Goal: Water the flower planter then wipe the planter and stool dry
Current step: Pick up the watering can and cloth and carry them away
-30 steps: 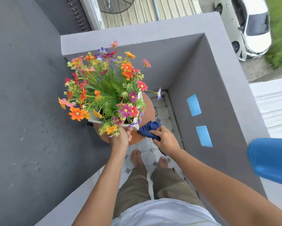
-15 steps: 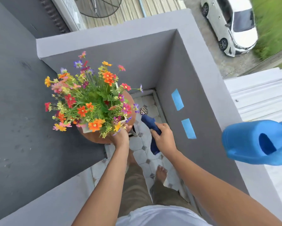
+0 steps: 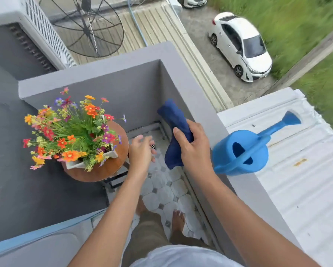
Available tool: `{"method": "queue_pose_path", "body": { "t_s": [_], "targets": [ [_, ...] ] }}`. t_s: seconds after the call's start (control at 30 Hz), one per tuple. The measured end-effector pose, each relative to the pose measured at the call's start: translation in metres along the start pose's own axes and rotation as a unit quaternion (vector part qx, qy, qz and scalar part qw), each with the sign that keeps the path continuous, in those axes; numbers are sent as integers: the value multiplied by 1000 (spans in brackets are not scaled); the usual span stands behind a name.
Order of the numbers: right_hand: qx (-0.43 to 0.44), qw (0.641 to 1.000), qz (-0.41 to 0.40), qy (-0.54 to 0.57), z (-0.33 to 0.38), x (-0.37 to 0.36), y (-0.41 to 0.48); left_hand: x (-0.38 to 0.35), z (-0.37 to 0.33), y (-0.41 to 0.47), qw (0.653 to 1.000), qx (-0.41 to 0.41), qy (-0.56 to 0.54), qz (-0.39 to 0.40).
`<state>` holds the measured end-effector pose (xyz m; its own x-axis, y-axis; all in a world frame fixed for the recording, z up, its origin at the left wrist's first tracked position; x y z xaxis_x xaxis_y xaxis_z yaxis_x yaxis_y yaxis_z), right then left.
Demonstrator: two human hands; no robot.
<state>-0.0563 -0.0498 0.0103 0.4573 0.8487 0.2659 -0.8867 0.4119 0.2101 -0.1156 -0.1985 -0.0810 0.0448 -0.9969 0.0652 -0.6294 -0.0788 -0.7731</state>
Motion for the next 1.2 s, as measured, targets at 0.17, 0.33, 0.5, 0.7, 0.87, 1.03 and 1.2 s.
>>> {"method": "queue_pose_path", "body": {
  "t_s": [0.17, 0.33, 0.5, 0.7, 0.87, 1.03, 1.2],
  "targets": [
    [30, 991, -123, 37, 49, 101, 8, -79, -44, -101, 985, -143, 11, 101],
    [48, 966, -253, 6, 54, 208, -3, -153, -27, -167, 966, -90, 29, 240],
    [23, 937, -350, -2, 36, 282, -25, -218, 40, -186, 958, 78, 58, 270],
    [-23, 935, -355, -4, 10, 295, -46, -254, 79, -177, 930, 218, -144, 259],
    [-40, 945, -325, 5, 6, 280, -50, -255, 73, -176, 939, 177, -183, 231],
    [-45, 963, -266, 10, 11, 256, -42, -212, 54, -149, 971, 75, -147, 175],
    [-51, 979, -194, 28, 10, 211, -27, -151, 32, -109, 985, 18, -110, 128]
  ]
}}
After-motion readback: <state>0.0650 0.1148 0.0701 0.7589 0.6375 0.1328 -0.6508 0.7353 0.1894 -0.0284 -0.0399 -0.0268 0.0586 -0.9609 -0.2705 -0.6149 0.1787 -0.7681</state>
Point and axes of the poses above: each hand's wrist, its own y-axis towards the middle knuckle, its own x-axis out of the back of the hand, z = x × y, the point moved 5 cm from there along y, towards the middle knuckle, and after that the axes turned 15 degrees about x, right-handed, at the moved point
